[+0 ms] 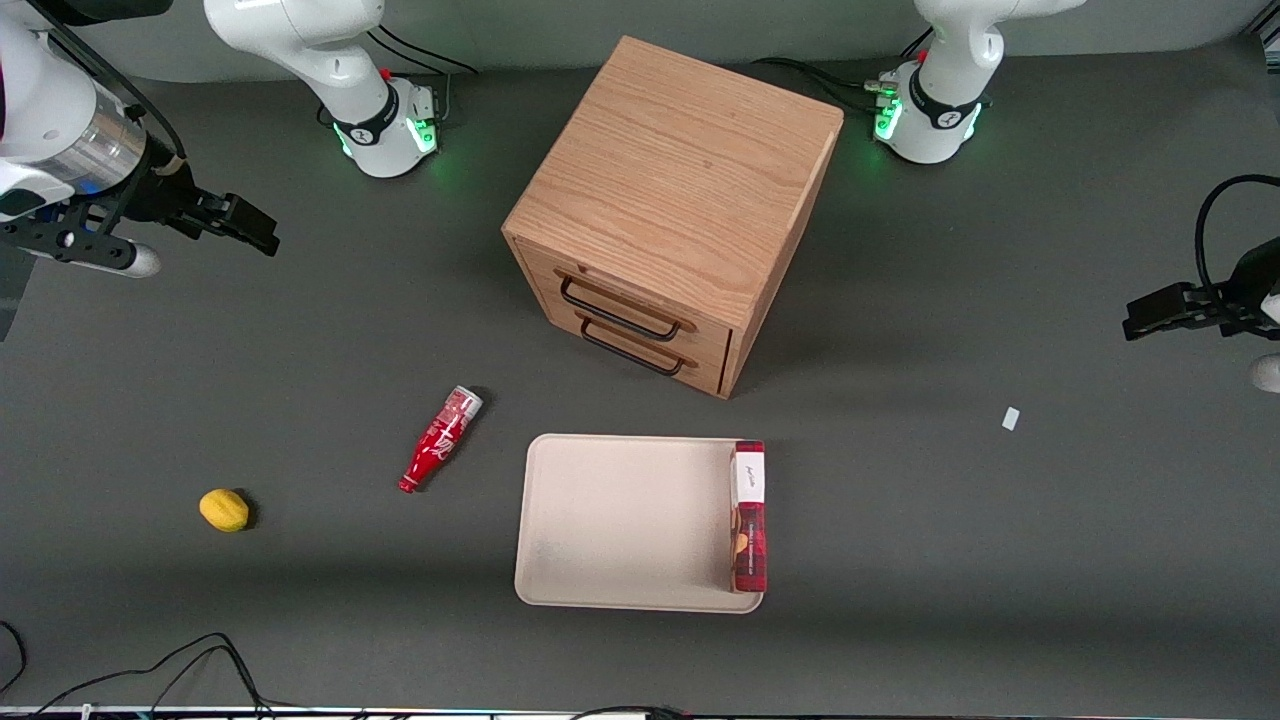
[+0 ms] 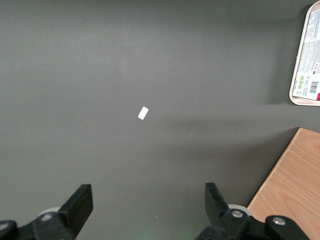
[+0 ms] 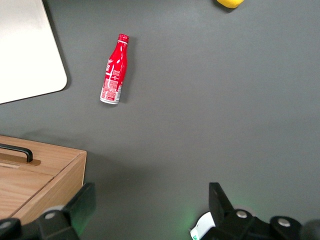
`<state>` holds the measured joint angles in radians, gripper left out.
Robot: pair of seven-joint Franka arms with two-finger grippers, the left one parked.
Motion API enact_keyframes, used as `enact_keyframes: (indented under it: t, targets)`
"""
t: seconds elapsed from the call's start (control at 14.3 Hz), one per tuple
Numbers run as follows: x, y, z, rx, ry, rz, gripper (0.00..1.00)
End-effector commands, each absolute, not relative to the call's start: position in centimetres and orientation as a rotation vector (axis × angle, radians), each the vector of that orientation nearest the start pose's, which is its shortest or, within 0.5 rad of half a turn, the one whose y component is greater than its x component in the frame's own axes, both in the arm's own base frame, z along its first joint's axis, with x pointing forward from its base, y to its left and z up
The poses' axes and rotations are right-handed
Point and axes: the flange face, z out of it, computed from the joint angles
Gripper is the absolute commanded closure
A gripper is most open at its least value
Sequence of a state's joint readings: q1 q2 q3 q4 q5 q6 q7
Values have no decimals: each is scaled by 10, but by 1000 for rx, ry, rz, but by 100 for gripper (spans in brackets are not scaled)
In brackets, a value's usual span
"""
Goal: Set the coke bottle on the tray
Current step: 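Move the right gripper from rest toward the red Coca-Cola bottle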
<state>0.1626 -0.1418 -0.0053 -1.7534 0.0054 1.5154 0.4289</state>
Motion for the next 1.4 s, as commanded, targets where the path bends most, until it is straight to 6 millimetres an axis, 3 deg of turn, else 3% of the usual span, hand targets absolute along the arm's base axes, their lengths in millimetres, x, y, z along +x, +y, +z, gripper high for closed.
enact_keyframes:
  t: [0.0, 0.28, 0.42, 0.56, 0.7, 0.84, 0.98, 1.12, 1.33]
  targets:
    - [496, 75, 614, -3098, 455, 180, 0]
    - [500, 73, 613, -3103, 433, 201, 0]
    - [503, 82, 611, -3104, 441, 204, 0]
    - [522, 94, 605, -3103, 427, 203, 0]
    - [551, 111, 585, -3025, 530, 252, 0]
    - [576, 127, 548, -2993, 653, 278, 0]
    - [593, 140, 491, -2984, 739, 334, 0]
    - [606, 146, 419, -2974, 886, 420, 0]
    - [615, 160, 335, -2952, 1022, 415, 0]
